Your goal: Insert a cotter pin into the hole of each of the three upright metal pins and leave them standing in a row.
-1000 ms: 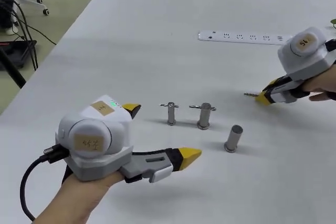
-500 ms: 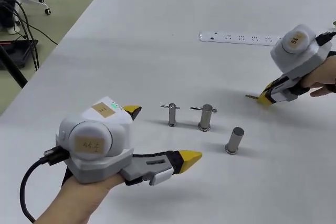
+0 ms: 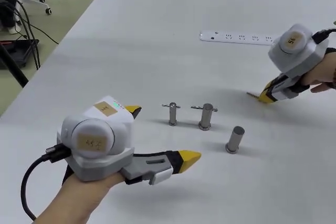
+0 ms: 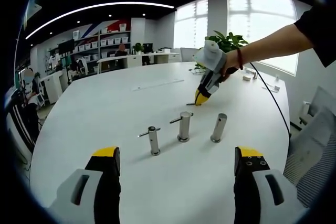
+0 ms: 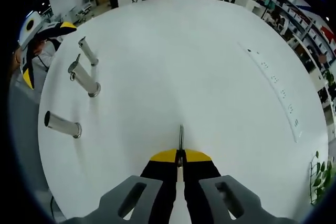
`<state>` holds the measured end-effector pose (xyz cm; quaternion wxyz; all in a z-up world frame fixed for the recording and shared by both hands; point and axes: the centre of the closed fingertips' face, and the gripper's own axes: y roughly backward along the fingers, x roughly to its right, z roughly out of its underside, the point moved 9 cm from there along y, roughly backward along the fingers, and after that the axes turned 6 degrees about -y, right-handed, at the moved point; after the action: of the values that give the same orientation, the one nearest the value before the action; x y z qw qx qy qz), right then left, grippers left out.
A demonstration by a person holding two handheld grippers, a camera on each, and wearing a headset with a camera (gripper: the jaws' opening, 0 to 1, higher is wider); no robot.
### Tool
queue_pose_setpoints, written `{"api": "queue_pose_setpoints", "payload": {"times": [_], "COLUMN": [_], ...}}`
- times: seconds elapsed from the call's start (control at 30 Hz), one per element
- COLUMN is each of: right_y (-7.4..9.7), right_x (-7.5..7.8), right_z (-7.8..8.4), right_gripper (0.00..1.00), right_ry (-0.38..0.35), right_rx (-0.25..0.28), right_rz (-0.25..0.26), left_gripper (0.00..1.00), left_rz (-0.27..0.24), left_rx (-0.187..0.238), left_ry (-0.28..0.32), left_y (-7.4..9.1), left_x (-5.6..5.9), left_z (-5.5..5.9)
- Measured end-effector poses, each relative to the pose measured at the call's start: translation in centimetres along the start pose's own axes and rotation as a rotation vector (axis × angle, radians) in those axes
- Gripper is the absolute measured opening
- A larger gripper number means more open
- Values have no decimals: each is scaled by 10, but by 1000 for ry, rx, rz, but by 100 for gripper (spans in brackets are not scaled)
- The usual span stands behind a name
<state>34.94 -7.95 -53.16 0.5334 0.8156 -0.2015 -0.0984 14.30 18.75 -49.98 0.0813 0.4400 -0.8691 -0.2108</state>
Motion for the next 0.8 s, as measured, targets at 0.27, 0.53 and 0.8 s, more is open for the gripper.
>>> {"api": "queue_pose_setpoints", "payload": {"times": [0.27,0.53,0.8], "right_y": [3,16,28], "right_x": [2,-9,-26], "right_z": [1,4,4], "right_gripper": [0,0,0], "right_ry": [-5,-14,-6], "right_rx": [21,59,117], "right_rz": [8,10,10], "left_gripper": [87,83,77], "left_rz": [3,4,18], "left_rx": [-8,-12,4], "left_ry": [3,-1,21], "left_y": [0,0,-2], "left_x": [1,2,1], "left_z": [1,0,-7]}}
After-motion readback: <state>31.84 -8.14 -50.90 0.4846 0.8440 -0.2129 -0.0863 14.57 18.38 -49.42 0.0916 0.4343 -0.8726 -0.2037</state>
